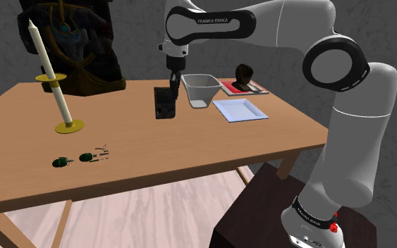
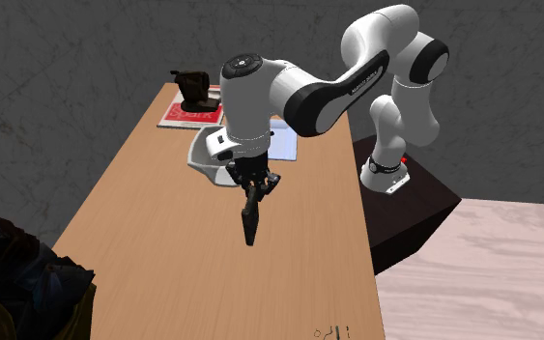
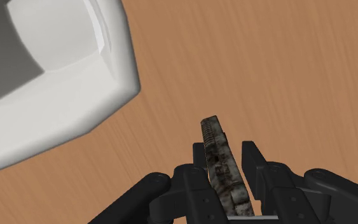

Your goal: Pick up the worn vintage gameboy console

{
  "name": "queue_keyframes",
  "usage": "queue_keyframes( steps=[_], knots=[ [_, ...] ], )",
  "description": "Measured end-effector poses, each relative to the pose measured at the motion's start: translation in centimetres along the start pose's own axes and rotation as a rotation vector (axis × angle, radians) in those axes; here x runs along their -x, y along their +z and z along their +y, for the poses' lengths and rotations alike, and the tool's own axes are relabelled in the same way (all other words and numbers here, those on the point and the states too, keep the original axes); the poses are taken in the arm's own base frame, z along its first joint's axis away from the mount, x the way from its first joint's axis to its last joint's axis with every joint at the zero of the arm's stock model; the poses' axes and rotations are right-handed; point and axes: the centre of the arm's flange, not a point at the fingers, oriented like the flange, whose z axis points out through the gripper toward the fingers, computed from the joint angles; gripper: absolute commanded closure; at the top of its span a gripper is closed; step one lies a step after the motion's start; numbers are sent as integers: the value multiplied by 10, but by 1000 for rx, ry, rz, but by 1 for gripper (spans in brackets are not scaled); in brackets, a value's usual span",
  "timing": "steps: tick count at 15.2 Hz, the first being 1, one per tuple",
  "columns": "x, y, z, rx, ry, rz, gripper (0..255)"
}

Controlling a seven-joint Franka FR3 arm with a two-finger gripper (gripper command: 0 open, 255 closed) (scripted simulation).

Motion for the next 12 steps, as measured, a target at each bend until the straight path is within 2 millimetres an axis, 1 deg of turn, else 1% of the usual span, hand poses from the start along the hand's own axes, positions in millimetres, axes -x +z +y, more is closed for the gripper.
queue_keyframes(
  steps=[7, 12],
  knots=[
    [0, -2, 0, 0, 0, 0, 255],
    [0, -26, 0, 0, 0, 0, 255]
  ],
)
